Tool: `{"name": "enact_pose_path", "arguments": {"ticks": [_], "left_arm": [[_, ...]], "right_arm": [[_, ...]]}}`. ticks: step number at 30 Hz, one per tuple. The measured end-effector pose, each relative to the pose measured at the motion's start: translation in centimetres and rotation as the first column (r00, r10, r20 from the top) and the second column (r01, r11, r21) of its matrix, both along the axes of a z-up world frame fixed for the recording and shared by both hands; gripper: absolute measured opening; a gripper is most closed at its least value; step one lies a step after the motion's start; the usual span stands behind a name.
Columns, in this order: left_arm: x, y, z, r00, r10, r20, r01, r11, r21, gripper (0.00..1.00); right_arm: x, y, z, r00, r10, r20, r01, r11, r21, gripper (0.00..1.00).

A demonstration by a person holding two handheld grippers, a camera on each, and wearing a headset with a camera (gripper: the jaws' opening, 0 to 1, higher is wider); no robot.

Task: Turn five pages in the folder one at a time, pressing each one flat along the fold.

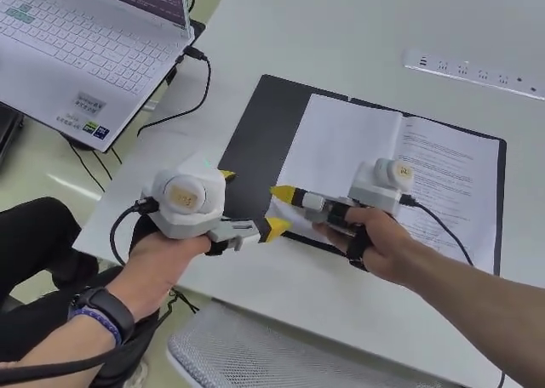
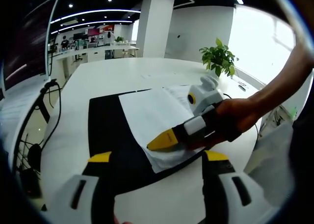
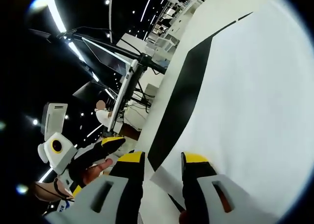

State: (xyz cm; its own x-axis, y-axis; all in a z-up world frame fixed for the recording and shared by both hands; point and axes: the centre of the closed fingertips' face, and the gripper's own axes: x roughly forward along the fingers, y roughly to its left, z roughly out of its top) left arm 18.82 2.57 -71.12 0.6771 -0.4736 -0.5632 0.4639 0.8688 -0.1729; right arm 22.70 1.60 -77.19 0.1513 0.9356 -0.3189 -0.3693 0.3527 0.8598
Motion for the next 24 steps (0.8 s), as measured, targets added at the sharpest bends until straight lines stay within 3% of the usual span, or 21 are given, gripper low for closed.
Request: {"name": "enact_pose_path", "arguments": {"ticks": [4, 6, 11, 18, 24], "left_arm": [[0.1, -0.3, -0.3, 1.0, -0.022, -0.001, 0.022, 1.0, -0.003, 0.69], [0.3, -0.6, -0.4, 0.999, -0.033, -0.007, 0.033, 0.999, 0.002, 0.68], [0.9, -0.8, -0.5, 0.999, -0.051, -0.009, 0.051, 0.999, 0.007, 0.65], [1.8, -2.3, -1.3, 0.996, -0.092, -0.024, 0.092, 0.996, 0.017, 0.61], [2.8, -4.0, -1.6, 0.992, -0.124, -0.029, 0.124, 0.992, 0.007, 0.56]], "right_arm": [[-0.1, -0.4, 0.8, 1.0, 0.008, 0.005, -0.008, 1.0, 0.012, 0.31], [0.5, -1.0, 1.2, 0.999, 0.001, 0.036, -0.002, 1.0, 0.01, 0.34], [1.7, -2.5, 2.4, 0.999, -0.034, 0.032, 0.033, 0.999, 0.035, 0.28], [3.5, -5.8, 3.3, 0.992, -0.082, 0.092, 0.081, 0.997, 0.016, 0.34], [3.8, -8.2, 4.5, 0.986, -0.119, 0.12, 0.121, 0.993, -0.005, 0.37]]}}
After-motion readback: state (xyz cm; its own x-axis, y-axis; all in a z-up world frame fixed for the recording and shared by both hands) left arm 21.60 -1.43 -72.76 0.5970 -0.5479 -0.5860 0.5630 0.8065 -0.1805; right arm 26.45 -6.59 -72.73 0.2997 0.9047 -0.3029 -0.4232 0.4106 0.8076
